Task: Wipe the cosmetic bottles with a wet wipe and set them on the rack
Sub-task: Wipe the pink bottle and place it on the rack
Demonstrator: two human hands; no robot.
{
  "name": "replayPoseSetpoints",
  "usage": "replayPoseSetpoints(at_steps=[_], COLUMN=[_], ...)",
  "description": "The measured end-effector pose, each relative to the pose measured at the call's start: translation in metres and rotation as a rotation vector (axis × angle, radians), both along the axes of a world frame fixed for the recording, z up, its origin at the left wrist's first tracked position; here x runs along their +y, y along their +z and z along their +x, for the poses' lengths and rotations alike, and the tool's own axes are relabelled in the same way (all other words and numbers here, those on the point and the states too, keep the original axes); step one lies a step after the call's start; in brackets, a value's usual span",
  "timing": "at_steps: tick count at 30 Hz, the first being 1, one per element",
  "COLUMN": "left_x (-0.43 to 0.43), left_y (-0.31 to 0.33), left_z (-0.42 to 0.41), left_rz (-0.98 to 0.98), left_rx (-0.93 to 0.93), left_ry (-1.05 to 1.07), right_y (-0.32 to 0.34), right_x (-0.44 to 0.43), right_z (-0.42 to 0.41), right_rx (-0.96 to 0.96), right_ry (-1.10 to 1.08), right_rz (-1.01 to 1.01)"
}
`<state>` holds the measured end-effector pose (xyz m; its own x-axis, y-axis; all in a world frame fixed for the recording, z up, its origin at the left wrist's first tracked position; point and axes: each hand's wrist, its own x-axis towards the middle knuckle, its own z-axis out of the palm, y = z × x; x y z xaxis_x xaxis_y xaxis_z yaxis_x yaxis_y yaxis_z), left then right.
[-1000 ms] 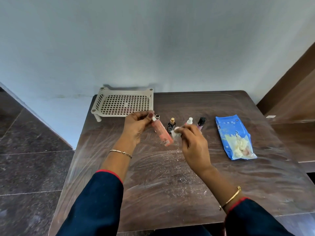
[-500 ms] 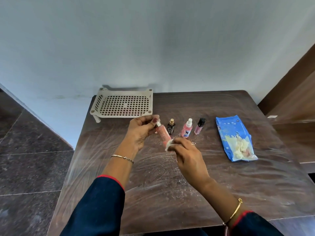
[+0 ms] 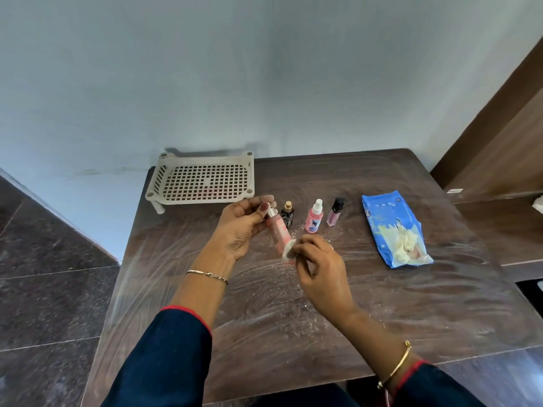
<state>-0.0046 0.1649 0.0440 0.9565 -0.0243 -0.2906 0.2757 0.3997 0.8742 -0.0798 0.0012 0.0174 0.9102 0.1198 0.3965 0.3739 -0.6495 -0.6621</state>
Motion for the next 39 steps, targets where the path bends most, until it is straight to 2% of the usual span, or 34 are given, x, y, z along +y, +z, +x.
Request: replayPoseSetpoints(at_steps=[9,13,20,24,29,34,39], left_x=[-0.013,-0.015,-0.014,-0.02,-0.025,-0.023,-0.029], left_y=[0.002,0.0,-0.003,0.0,0.0,-0.004,-0.008], left_z=[-0.006,-0.006,-0.005,-0.007,-0.012,-0.019,-0.025], left_rz=[-0.034,-0.088,-0.157,-0.182,-0.229,-0.307,-0.336], left_rx=[-0.007,-0.021,0.006,-0.009,-0.003,0.016,0.034], left_ry=[-0.111,-0.094,-0.024,-0.061,-0.071,0.019,0.043], right_y=[0.025,0.026,-0.007,0.006,0.027,0.013,0.001], right_x=[0.011,0.009,-0.015,-0.012,-0.007,-0.026,-0.039], right_z=[0.029,0.03,-0.012,0.006,0.031,0.0,-0.016], right_rx=[-0.028,-0.015,-0.002,-0.003,0.073,0.169,0.125], right_ry=[-0.019,-0.019,0.01,0.005,0.091,0.208,0.226], right_rz=[0.045,0.08,0.035,0.079,0.151,0.202,0.136])
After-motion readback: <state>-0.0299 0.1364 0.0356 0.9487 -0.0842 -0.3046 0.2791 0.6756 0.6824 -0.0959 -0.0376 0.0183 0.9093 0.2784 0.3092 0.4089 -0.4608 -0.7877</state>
